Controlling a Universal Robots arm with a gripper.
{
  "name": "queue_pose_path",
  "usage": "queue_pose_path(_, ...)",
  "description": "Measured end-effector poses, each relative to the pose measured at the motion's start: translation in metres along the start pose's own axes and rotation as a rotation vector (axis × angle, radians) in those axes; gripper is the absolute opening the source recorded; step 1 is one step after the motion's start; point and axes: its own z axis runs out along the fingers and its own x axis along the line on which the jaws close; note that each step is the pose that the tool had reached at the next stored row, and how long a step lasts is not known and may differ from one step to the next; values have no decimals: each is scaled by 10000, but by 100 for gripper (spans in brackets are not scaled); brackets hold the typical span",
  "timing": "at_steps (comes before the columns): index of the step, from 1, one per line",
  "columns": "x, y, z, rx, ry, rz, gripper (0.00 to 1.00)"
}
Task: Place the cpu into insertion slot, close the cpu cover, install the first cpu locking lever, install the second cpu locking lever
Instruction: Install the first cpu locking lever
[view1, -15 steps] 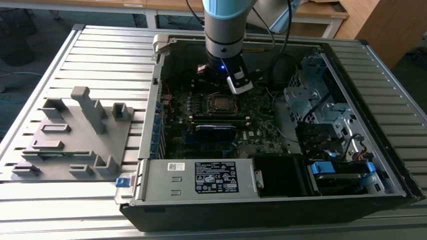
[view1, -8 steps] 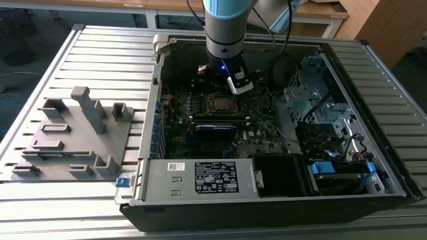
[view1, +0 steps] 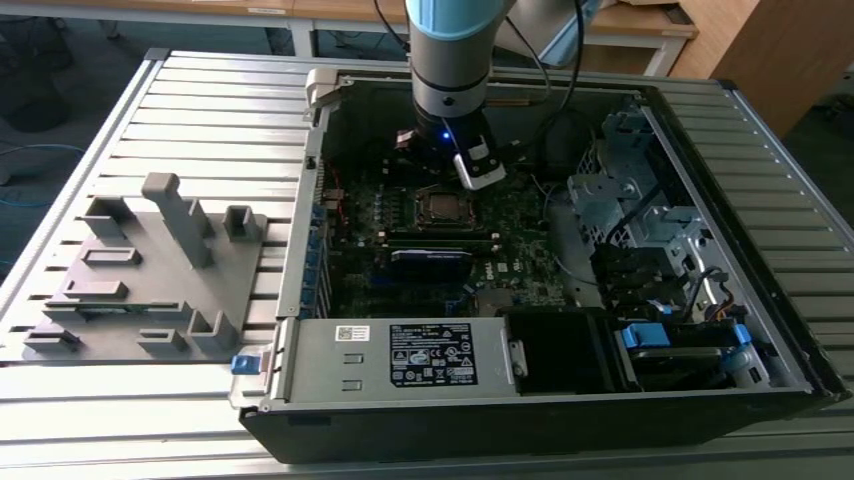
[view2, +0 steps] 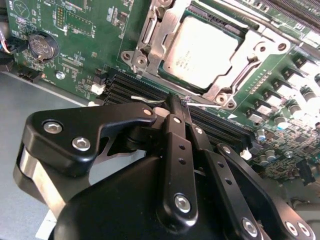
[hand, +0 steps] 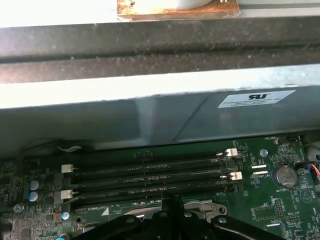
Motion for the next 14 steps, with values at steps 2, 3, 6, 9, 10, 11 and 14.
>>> queue_pose_path(2,3,17,9,16,-21,70,10)
queue_pose_path(3,4,26,14,25,-32,105,10)
queue_pose_path(6,7,44,28,56,-63,203,10)
queue_pose_path(9,10,64,38,121,-91,276,10)
queue_pose_path(10,10,67,42,144,-102,301,10)
queue_pose_path(11,11,70,45,174,-113,325,10)
queue_pose_path(14,13,77,54,279,-146,392,10)
